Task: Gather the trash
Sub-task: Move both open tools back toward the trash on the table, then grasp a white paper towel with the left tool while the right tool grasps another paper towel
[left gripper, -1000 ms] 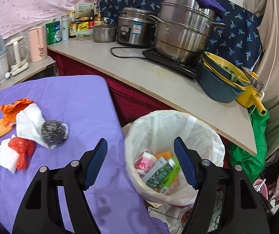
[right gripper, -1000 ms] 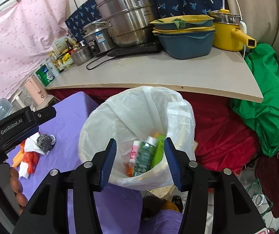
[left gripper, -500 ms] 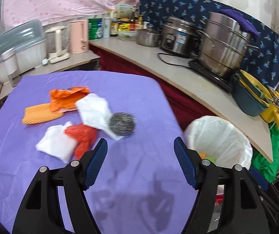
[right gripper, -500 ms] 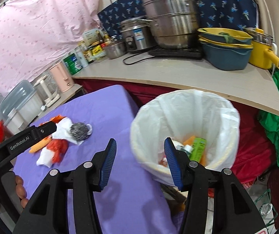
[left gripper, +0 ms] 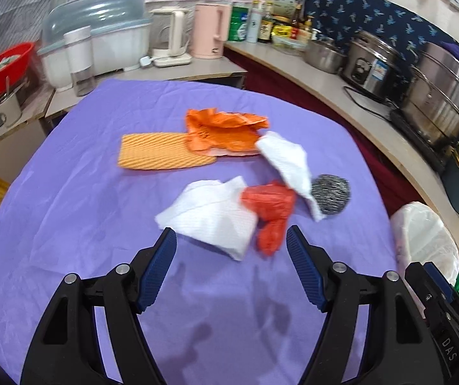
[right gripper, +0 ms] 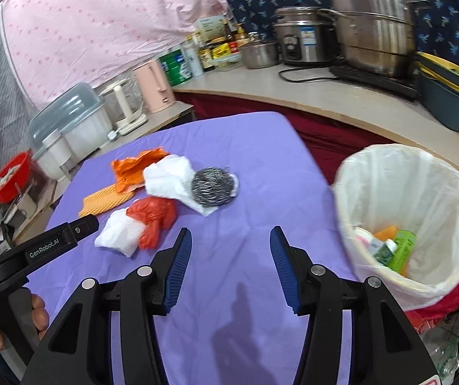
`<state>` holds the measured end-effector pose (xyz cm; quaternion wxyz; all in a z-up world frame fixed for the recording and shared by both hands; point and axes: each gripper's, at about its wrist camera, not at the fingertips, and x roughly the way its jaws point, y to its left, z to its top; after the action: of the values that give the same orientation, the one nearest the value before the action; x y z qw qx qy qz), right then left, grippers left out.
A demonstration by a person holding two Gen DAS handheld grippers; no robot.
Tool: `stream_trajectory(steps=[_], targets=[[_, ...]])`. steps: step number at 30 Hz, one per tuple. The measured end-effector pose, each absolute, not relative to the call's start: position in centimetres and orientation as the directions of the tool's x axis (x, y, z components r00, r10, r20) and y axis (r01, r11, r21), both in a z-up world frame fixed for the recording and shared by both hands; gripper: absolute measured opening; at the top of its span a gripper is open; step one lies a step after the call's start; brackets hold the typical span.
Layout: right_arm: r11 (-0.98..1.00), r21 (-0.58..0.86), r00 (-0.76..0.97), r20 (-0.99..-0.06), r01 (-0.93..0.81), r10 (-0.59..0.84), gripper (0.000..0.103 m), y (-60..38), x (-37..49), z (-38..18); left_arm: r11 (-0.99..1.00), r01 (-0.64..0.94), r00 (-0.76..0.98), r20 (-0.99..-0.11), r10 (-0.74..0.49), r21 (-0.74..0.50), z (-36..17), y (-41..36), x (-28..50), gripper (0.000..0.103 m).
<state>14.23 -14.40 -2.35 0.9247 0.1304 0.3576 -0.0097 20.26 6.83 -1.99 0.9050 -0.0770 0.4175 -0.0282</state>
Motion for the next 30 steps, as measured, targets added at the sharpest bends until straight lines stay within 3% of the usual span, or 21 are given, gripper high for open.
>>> stream_trajectory(steps=[2,10,20,24,27,30], targets=[[0.970,0.228,0.737,-0.671,0.090,0.089,0.050,-13.5,15.2,-2.8,0.984,-0.037,0.642,-0.759,-0.111,-0.175,-2.5,7.9,20.6,0.074],[0.981,0.192,0.709,-0.694,0.017,0.123,0.049,-10.1,20.0,-5.0,0.969,-0.092,0.591,-0.795,-0.134,-0.231,-4.9,10.2,22.6,0.078],[0.993,0.118,0.688,-0.718,-0.030,0.106,0.032,-7.9,24.6,-6.8,0.948,-0.128,0.532,-0.827,-0.182,-0.291,-7.6,10.5,25.2,0.078],[0.994,0.098,0.683,-0.723,-0.048,0.105,0.030,-7.4,26.2,-7.3,0.943,-0.126,0.513,-0.834,-0.205,-0.309,-8.3,10.2,26.3,0.078],[0.994,0.089,0.679,-0.727,-0.060,0.106,0.026,-7.0,27.2,-7.7,0.942,-0.123,0.503,-0.838,-0.213,-0.314,-8.8,10.0,26.9,0.072],[0.992,0.099,0.672,-0.730,-0.074,0.123,0.013,-6.9,28.0,-7.8,0.945,-0.106,0.494,-0.841,-0.219,-0.308,-9.1,9.7,27.4,0.051]])
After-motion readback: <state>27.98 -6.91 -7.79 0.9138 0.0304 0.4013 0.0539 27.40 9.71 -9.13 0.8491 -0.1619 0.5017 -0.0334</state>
